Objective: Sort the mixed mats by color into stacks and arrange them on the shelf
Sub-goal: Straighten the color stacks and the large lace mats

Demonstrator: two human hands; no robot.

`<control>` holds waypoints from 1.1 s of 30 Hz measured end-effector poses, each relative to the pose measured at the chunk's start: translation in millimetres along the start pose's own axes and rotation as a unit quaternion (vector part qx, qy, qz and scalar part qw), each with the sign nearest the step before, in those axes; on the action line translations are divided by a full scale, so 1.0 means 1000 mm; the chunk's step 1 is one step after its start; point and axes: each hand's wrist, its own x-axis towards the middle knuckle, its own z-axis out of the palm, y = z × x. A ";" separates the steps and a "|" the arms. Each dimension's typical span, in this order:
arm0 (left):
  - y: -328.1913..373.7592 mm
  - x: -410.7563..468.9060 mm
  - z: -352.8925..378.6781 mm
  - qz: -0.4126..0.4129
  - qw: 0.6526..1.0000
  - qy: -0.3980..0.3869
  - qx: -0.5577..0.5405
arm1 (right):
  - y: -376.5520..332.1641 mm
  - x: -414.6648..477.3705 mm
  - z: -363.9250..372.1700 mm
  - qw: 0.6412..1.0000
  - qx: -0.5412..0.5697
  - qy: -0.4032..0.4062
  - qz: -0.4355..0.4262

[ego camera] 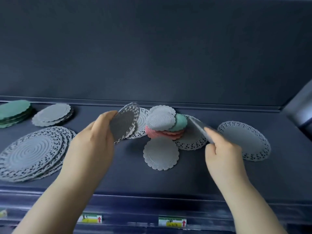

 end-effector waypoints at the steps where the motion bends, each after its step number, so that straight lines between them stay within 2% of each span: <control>1: 0.001 0.000 -0.001 -0.003 1.000 0.010 -0.009 | -0.004 0.002 -0.006 1.000 0.003 0.020 0.006; 4: -0.005 0.002 -0.010 0.010 0.999 0.041 -0.017 | -0.019 0.008 -0.015 0.998 0.012 0.055 0.027; 10: -0.044 0.002 -0.030 0.022 0.997 0.063 -0.037 | -0.064 -0.003 0.016 0.993 0.099 0.036 0.046; 16: -0.112 0.001 -0.065 0.010 0.996 0.083 -0.036 | -0.122 -0.027 0.060 0.988 0.146 0.021 0.055; 20: -0.169 0.003 -0.087 0.067 0.991 0.109 -0.041 | -0.159 -0.043 0.092 0.986 0.152 0.016 0.070; 22: -0.200 0.007 -0.092 0.104 0.991 0.077 -0.045 | -0.176 -0.053 0.108 0.984 0.163 0.009 0.073; 23: -0.214 0.008 -0.094 0.128 0.990 0.036 -0.038 | -0.184 -0.058 0.116 0.984 0.166 0.005 0.069; 25: -0.241 0.004 -0.088 0.177 0.980 -0.087 0.012 | -0.195 -0.068 0.132 0.983 0.172 0.000 0.065; 27: -0.265 -0.009 -0.081 0.157 0.970 -0.185 0.025 | -0.203 -0.078 0.146 0.985 0.163 0.002 0.056; 30: -0.284 -0.022 -0.079 0.115 0.963 -0.228 -0.084 | -0.217 -0.086 0.160 0.986 0.161 0.006 0.044; 33: -0.291 -0.020 -0.082 0.120 0.950 -0.273 -0.091 | -0.235 -0.087 0.168 0.986 0.164 0.031 0.022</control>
